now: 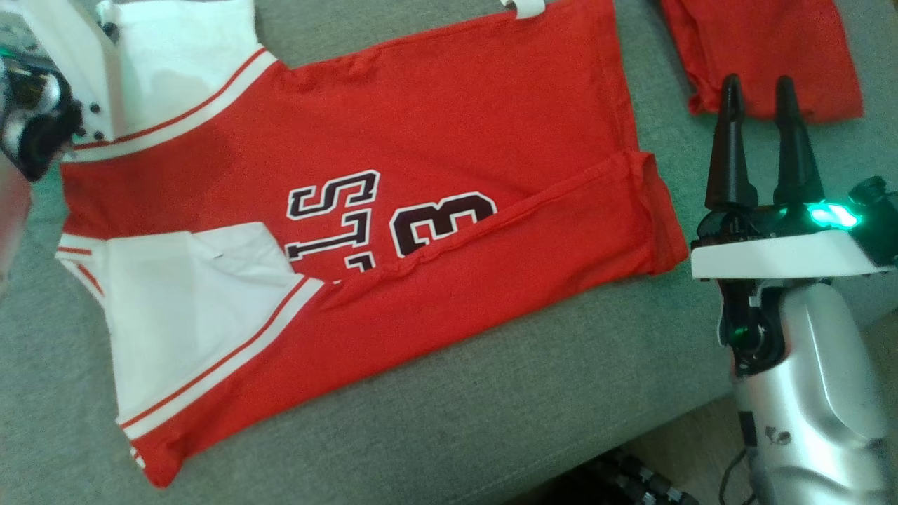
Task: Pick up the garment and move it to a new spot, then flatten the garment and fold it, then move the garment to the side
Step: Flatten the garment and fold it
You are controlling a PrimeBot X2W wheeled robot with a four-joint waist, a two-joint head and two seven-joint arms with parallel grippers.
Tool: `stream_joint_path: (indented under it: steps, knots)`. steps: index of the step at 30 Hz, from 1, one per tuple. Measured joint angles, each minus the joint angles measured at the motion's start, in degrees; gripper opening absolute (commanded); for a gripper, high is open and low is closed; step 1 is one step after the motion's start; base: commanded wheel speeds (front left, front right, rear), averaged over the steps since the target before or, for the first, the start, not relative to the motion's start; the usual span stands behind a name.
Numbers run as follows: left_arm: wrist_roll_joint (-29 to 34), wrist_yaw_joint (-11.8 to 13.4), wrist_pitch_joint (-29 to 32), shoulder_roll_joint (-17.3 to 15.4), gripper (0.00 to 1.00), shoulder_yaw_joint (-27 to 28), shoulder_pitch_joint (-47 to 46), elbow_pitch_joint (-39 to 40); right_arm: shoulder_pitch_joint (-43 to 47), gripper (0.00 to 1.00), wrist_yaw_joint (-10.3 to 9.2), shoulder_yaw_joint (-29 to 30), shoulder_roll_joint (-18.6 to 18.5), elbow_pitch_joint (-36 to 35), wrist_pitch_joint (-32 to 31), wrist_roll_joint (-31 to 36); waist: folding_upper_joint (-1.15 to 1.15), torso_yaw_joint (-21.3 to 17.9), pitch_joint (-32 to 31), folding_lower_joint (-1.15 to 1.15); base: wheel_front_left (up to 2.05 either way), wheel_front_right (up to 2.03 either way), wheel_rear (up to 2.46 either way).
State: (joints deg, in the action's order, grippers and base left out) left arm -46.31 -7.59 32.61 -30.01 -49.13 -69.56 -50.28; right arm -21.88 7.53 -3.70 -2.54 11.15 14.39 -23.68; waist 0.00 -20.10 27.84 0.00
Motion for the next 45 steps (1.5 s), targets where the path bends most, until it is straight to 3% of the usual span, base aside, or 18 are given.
stream_joint_path:
  steps: [5, 10, 14, 20, 32, 45]
  knots:
    - [1.18, 0.62, -9.10, 0.91, 0.00, -0.47, 1.04, 1.45, -0.04, 1.00, 0.00, 0.44, 0.01, 0.18, -0.82, 4.39, 0.00, 1.82, -1.21, 0.00, 0.00, 0.00, 0.00]
    - [3.26, 1.12, -16.66, 4.80, 0.00, -0.93, 0.94, 4.72, -1.57, 1.00, 0.00, 2.68, -0.02, 0.32, -5.25, 9.82, 0.00, 5.00, -2.65, 0.00, 0.00, 0.00, 0.00]
    - [5.13, 1.86, -20.37, 5.70, 0.00, -1.91, 1.13, 8.23, -5.05, 1.00, 0.00, 3.82, -0.68, 0.93, -10.54, 13.70, 0.00, 8.05, -3.80, 0.00, 0.00, 0.00, 0.00]
    - [5.13, 4.60, -24.29, 6.01, 0.00, -2.32, 5.53, 17.45, -9.10, 1.00, 0.00, 5.03, -3.90, 7.24, -17.93, 15.92, 0.00, 12.68, -5.63, 0.00, 0.00, 0.00, 0.00]
    - [6.30, 11.16, -24.57, 2.83, 0.00, -3.59, 13.23, 36.69, -17.88, 1.00, 0.00, 11.94, -9.48, 27.28, -24.64, 21.24, 0.00, 20.11, -6.27, -0.01, 0.00, 0.00, 0.00]
    - [6.55, 12.63, -23.02, 1.83, 0.00, -4.23, 13.65, 41.69, -25.59, 1.00, 0.00, 12.01, -11.73, 39.38, -24.13, 24.83, 0.00, 22.03, -3.09, 0.00, 0.00, 0.00, 0.00]
